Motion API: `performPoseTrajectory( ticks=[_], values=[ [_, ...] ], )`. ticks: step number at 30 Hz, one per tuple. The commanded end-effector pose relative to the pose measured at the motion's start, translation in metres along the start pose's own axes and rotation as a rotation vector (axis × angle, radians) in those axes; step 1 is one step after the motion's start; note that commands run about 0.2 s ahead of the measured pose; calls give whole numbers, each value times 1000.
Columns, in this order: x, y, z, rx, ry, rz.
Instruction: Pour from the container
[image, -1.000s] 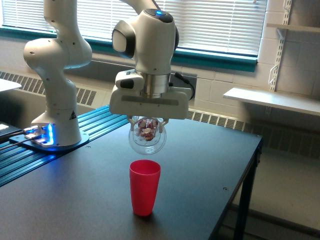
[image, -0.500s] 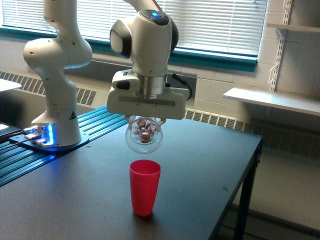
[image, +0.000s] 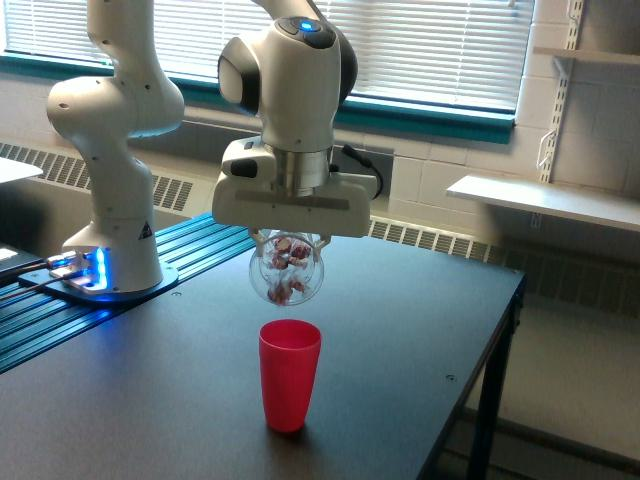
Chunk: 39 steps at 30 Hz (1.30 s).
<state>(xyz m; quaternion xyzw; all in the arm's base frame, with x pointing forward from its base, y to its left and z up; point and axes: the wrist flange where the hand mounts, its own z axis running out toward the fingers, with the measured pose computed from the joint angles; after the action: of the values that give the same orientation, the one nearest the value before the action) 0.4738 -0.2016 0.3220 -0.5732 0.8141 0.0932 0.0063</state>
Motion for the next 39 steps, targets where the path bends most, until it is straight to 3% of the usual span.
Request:
performPoseTrajectory(
  ticks=[1, 18, 29, 39],
  values=[
    [5, -2, -4, -3, -7, 27],
    [-2, -1, 0, -16, -31, 25],
    [0, 2, 1, -27, -70, 50],
    [4, 6, 5, -71, -91, 65]
  ],
)
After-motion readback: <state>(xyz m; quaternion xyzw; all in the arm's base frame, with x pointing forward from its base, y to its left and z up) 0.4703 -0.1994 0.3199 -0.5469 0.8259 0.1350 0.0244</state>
